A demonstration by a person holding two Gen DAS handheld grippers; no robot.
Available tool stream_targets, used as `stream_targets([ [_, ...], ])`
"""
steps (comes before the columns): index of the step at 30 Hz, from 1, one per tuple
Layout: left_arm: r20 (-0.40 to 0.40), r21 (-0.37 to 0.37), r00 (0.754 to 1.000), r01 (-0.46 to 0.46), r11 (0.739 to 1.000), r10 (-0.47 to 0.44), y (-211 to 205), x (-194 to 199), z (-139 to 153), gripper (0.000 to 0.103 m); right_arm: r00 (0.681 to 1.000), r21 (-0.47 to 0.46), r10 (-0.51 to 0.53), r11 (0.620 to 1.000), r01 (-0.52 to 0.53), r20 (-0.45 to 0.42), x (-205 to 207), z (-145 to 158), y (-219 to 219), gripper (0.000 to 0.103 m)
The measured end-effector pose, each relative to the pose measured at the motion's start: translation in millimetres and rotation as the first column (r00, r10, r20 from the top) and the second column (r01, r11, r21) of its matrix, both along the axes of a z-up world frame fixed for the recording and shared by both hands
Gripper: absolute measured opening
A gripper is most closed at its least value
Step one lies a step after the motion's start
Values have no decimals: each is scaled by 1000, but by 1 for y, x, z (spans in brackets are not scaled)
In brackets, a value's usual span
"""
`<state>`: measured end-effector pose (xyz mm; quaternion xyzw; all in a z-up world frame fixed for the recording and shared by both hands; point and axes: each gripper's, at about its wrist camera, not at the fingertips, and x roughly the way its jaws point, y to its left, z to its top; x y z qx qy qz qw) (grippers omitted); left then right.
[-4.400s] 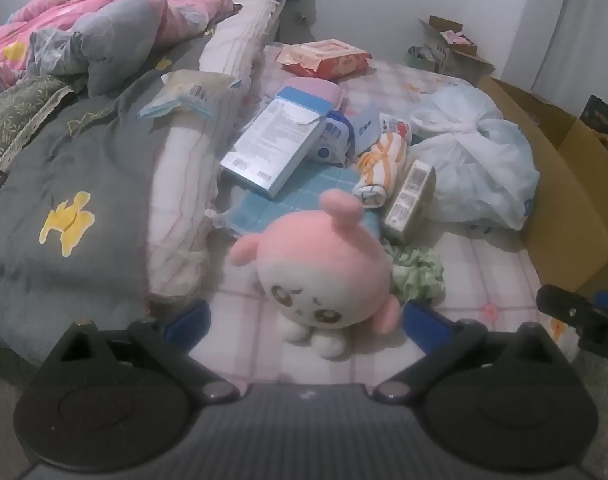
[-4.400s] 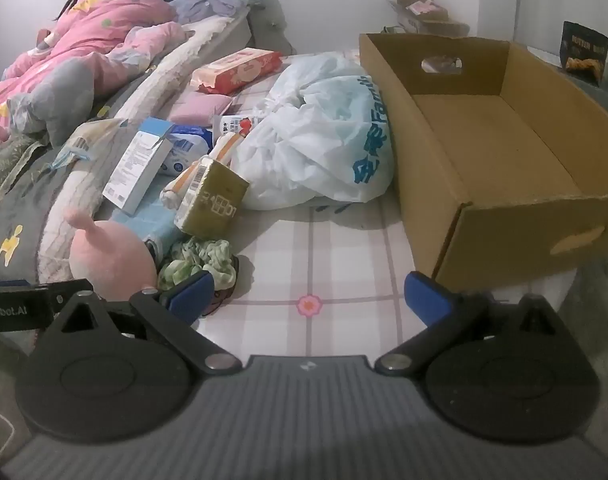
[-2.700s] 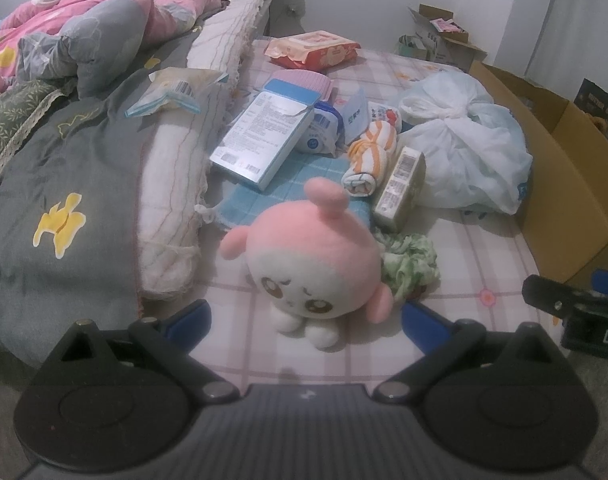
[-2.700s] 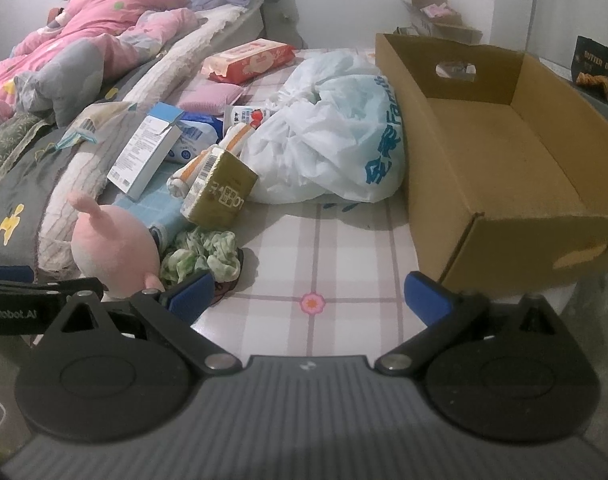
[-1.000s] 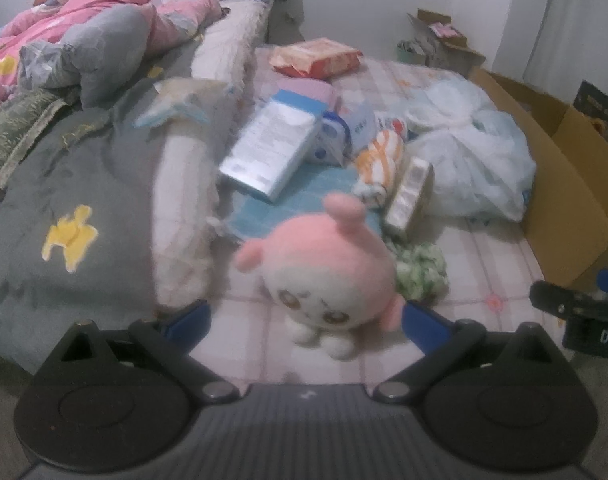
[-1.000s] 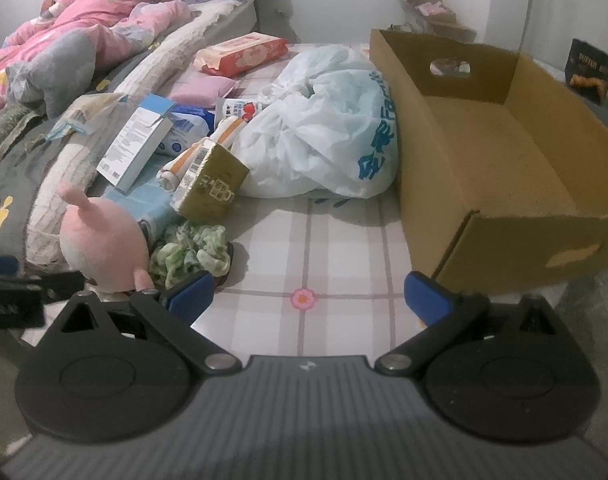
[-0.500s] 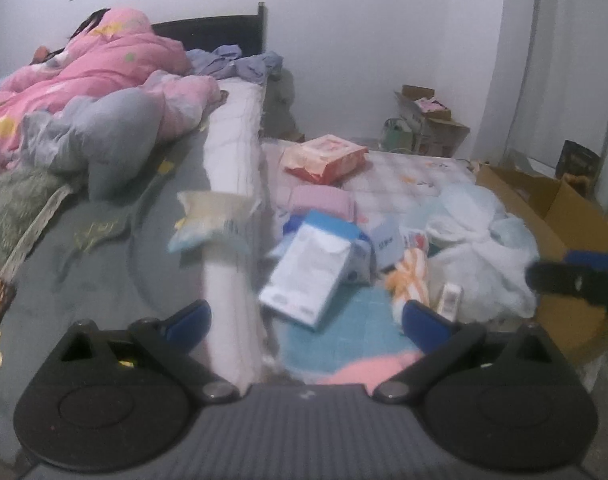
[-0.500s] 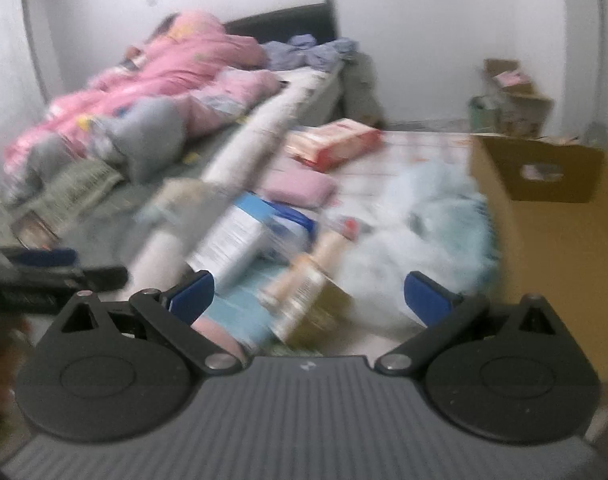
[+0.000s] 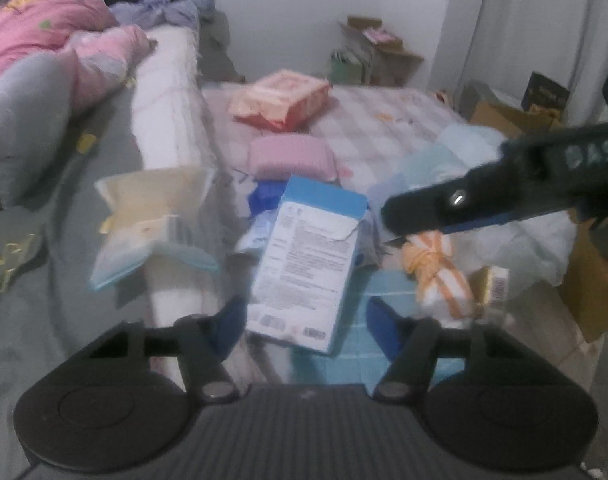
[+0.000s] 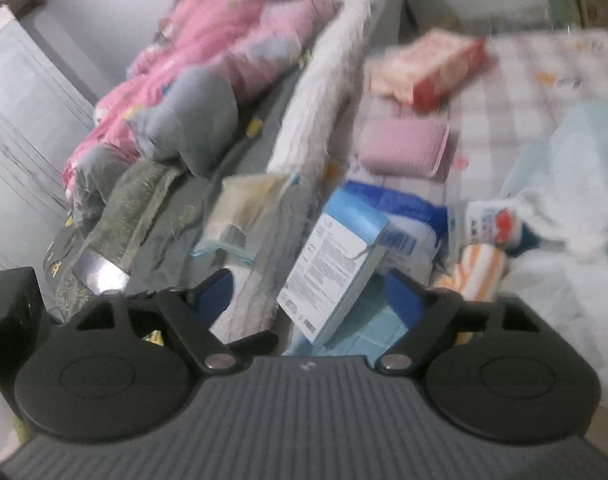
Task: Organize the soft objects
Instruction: 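Reach the right tool to the blue-and-white box and close on it, then carry the blue-and-white box with the right tool into the cardboard box and release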
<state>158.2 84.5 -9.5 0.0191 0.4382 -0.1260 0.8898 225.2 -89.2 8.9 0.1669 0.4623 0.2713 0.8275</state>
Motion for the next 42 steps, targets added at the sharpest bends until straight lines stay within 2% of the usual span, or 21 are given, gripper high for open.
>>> stream_targets([
  [5,-54,13,998,23,1000,-22,0,33,-14,70,995,-11,4,1000,-5,-100,25,-33,9,66],
  [13,-149,3,988,41,999,-40,-2,64,-30,72,976,16,0,1000,3,-219,51,-68,10,63],
  [18,-209,-56,977,29,998,-40,1,72,-37,76,966,34,-3,999,12,-260,61,-82,11,62],
  [25,-236,-25,969,65,998,-69,-16,64,-39,76,963,66,12,998,6,-268,63,-84,18,42],
  [26,-236,-18,969,66,998,-68,-19,62,-39,75,963,72,16,997,4,-269,62,-83,19,35],
  [29,-218,-12,975,43,999,-44,-20,56,-33,74,966,93,21,996,3,-258,56,-75,19,32],
  [32,-193,-37,981,23,999,-30,-17,49,-17,74,976,106,30,994,-7,-215,49,-58,19,30],
  [37,-99,-41,995,27,999,-31,-28,27,25,74,990,150,45,988,-25,-131,32,-20,5,29],
  [42,-21,-85,996,84,993,-86,-69,16,71,74,1000,186,12,982,-8,-24,10,30,-42,27],
])
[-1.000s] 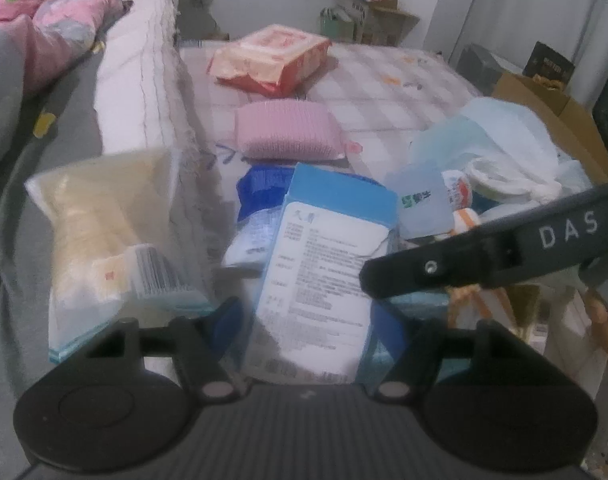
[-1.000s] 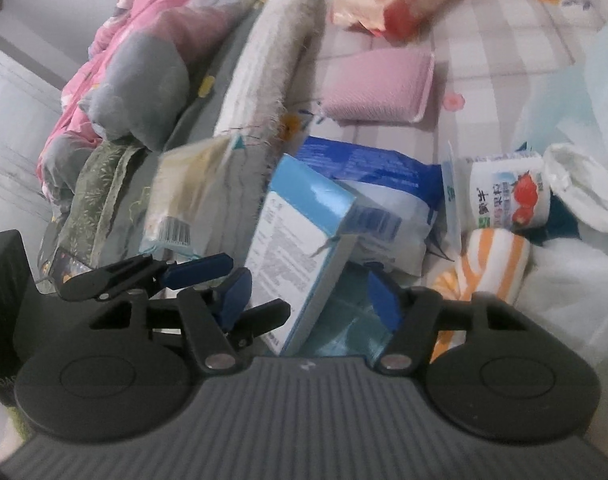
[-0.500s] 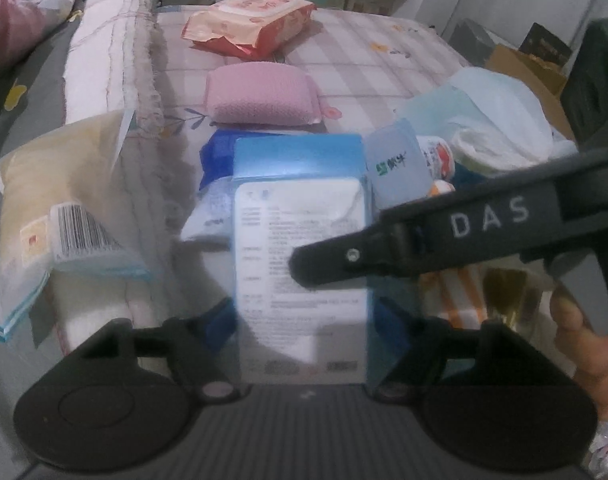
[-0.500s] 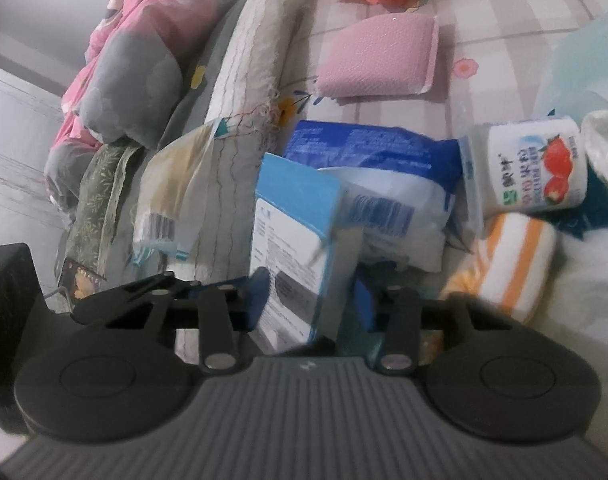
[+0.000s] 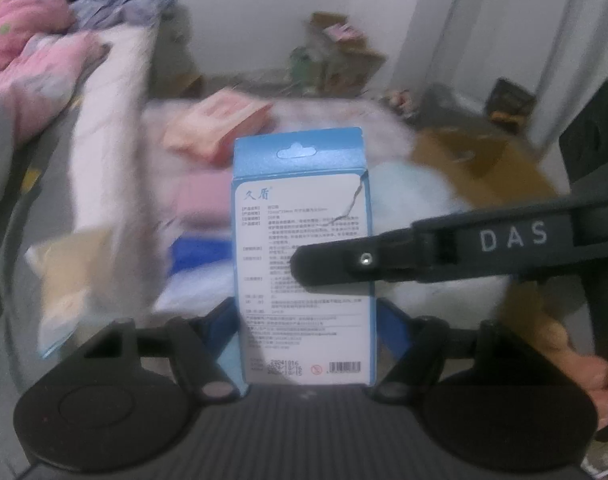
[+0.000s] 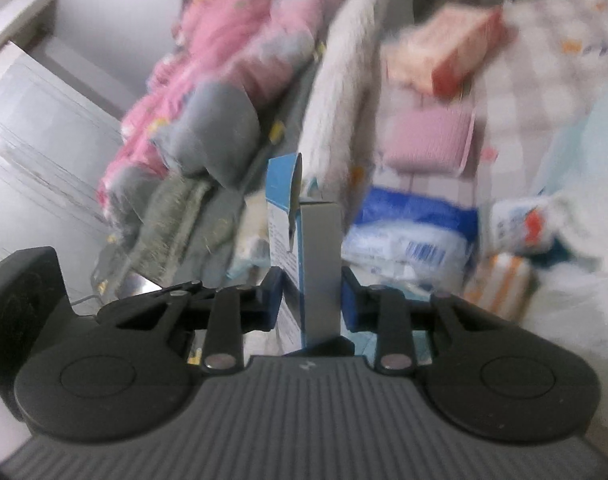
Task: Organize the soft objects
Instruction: 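Carry the blue-and-white box with the right tool into the cardboard box and release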
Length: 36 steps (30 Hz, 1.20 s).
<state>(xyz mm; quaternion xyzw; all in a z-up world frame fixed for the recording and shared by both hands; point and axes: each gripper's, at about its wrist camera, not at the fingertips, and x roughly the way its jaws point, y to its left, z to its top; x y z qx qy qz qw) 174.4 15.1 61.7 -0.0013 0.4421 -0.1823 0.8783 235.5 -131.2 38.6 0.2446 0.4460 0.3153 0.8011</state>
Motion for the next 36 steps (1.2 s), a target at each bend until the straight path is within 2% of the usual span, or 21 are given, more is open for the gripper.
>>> stream_targets([
  [5,58,-32,991,125,992,-123,-75,5,32,74,991,14,-109,994,108,82,-23,41,-84,26],
  [11,46,-67,959,282,957,-279,-190,35,43,74,967,18,-245,970,244,73,-33,61,-197,19],
  [15,27,-39,940,342,939,-341,-256,55,34,74,943,13,-331,944,331,24,-24,55,-270,19],
  [19,-22,-17,934,355,935,-356,-300,77,10,74,928,21,-369,929,371,-55,-3,28,-322,19],
  [22,-65,-26,940,333,943,-334,-308,97,-5,76,920,18,-370,927,375,-128,23,-1,-345,19],
  [25,-70,-25,949,307,951,-308,-300,109,-11,79,915,-16,-359,932,362,-186,51,-30,-352,19],
  [28,-54,-9,957,285,958,-285,-278,115,-6,80,910,-82,-336,942,326,-241,81,-61,-346,19],
  [32,-16,6,971,237,972,-237,-249,123,7,86,906,-139,-285,957,253,-314,123,-100,-330,19],
  [36,10,10,983,181,983,-181,-216,125,15,93,913,-186,-240,965,187,-330,160,-125,-307,22],
])
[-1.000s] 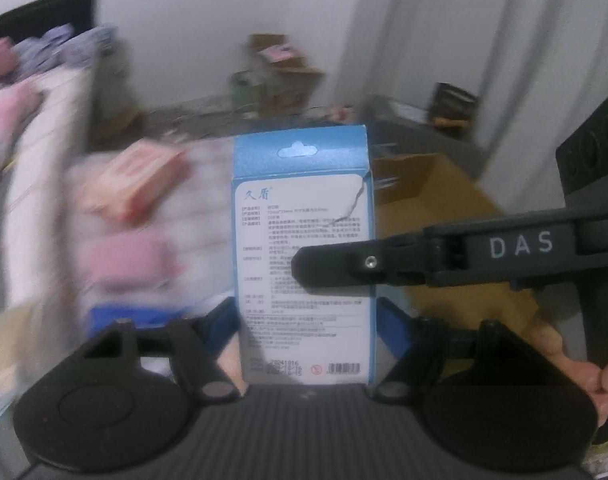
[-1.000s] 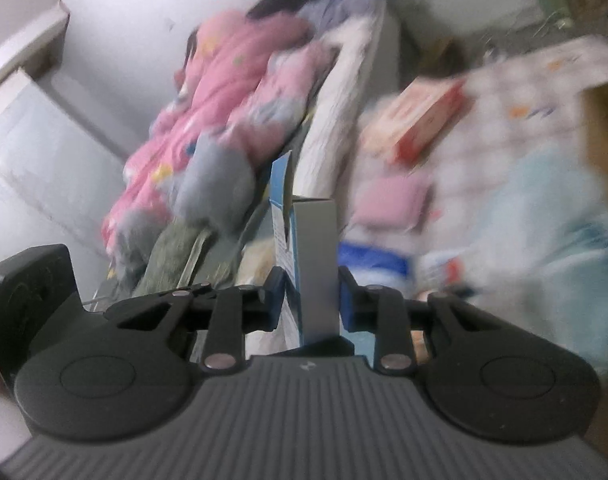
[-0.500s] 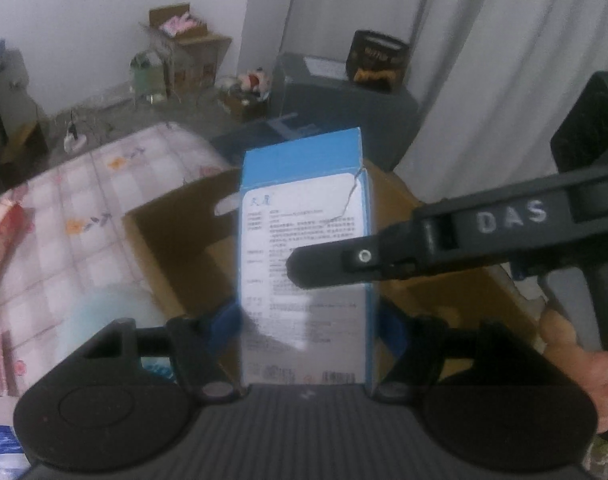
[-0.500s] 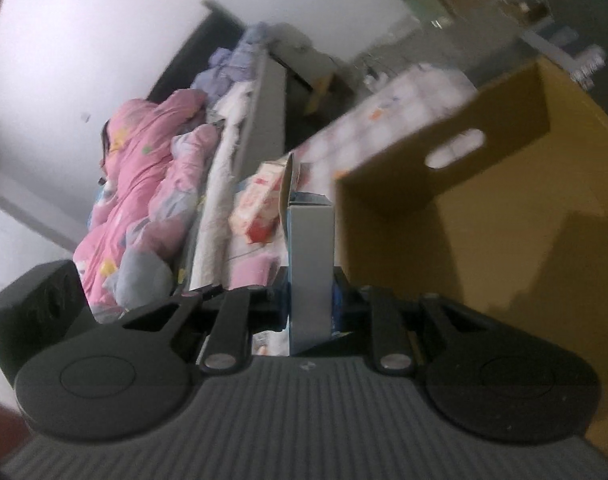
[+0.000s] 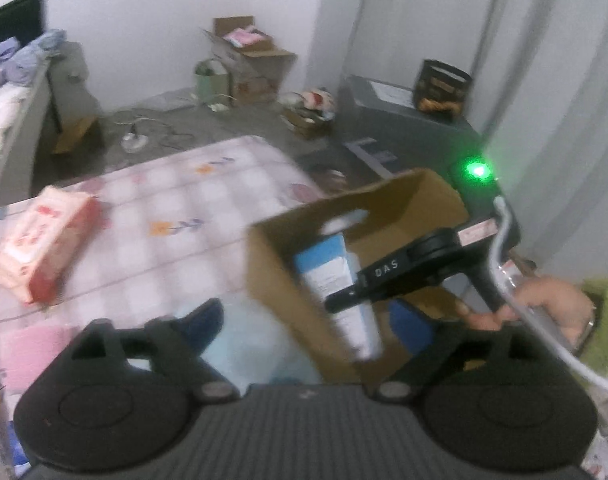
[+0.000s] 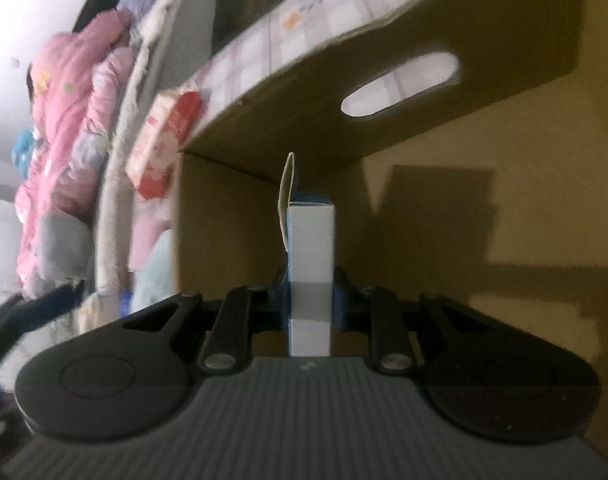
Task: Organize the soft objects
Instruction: 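Carry the blue-and-white box with the right tool into the cardboard box and release, then reach the right tool to the clear bag of yellow items and grasp it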
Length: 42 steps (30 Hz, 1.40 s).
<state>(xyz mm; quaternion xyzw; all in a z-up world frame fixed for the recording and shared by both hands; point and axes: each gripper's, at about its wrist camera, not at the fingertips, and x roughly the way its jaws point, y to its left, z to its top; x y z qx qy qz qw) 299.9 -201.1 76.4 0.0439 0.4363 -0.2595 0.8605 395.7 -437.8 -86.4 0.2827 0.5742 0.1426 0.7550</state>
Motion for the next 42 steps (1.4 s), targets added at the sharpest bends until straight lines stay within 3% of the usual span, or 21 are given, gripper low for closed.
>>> stream_targets([
  [5,-5,-19,999,-37,999,37,42,-4,3,98,999,-156,-39,987,41,21,13,-7,3,52],
  [10,8,-55,998,-70,996,70,85,-18,-1,98,997,-153,-73,985,78,35,-6,-5,-5,52],
  [13,7,-86,995,-100,991,101,114,-30,-4,99,998,-199,-64,978,66,14,-15,-13,1,52],
  [15,14,-88,992,-124,988,126,131,-40,-6,98,998,-228,-62,972,60,-3,-19,-20,5,48],
  [19,38,-77,985,-167,983,170,159,-62,-7,98,998,-196,-61,978,64,21,-18,-22,14,37],
  [27,58,-78,961,-266,961,270,207,-104,-11,98,991,-305,68,952,-31,113,-13,-13,58,37],
  [31,89,-101,946,-302,948,311,230,-127,-12,98,988,-337,84,941,-36,128,-12,-5,68,42],
  [34,108,-122,934,-328,937,341,248,-143,-10,98,988,-357,60,934,-6,141,-15,4,66,54],
  [38,148,-129,914,-360,924,377,269,-160,-8,98,978,-383,13,921,68,206,-29,36,61,57],
  [42,196,-104,890,-399,911,412,287,-170,-6,98,952,-416,29,903,106,305,-61,86,59,59],
])
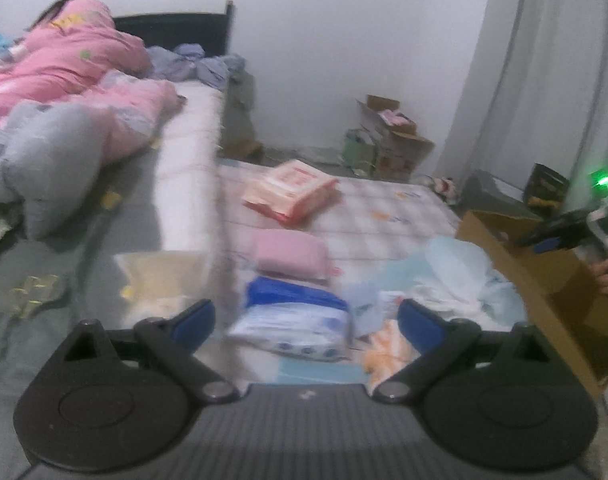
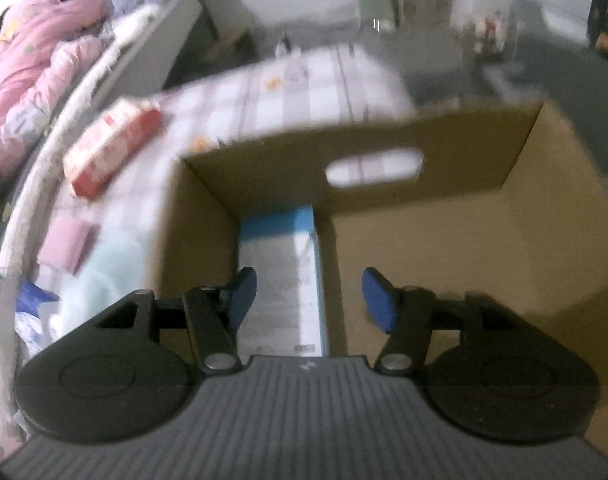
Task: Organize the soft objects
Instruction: 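Reach the right tool to the clear bag of yellow items and grasp it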
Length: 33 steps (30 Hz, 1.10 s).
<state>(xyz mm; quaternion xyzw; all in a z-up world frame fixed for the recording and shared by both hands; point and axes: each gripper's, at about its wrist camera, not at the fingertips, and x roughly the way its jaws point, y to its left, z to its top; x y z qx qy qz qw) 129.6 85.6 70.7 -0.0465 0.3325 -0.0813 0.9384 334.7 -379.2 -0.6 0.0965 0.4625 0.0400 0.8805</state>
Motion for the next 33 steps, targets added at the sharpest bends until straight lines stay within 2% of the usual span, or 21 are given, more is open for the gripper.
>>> stream_targets([
  [2,14,19,999,-30,999,30,8,-1,0,98,998,15,34,999,-35,49,-13,26,16,60],
  [5,25,24,997,-70,997,69,21,0,-2,98,988,116,124,984,-134,90,-26,60,57,61],
  [9,38,20,994,-105,994,104,40,6,-8,94,954,249,281,921,-298,102,-29,77,129,60],
  [10,44,24,992,-117,993,115,46,10,-10,91,942,280,319,900,-335,102,-27,78,151,60],
  [12,37,50,988,-153,987,151,55,18,-14,74,915,341,392,851,-400,96,-21,74,195,60],
  [14,16,59,983,-184,981,183,65,28,-18,63,890,402,450,802,-441,79,-14,63,241,56],
  [16,-9,42,980,-199,979,200,76,38,-20,59,868,452,494,765,-459,46,-4,49,281,51],
  [19,-53,49,977,-202,978,204,87,54,-28,52,845,502,535,731,-461,-2,8,26,333,42],
  [21,-94,57,972,-210,976,215,94,66,-36,38,840,507,543,730,-459,-22,17,11,359,39],
  [22,-117,56,969,-211,976,216,97,72,-41,37,842,502,539,737,-453,-31,22,4,370,37],
  [24,-165,65,964,-203,977,211,100,82,-52,37,844,499,533,747,-439,-54,29,-12,385,37],
  [28,-201,87,960,-181,980,195,101,91,-65,38,847,500,519,767,-402,-114,34,-44,411,34],
  [33,-234,70,957,-159,985,171,109,99,-74,44,846,533,517,757,-379,-133,42,-61,415,33],
])
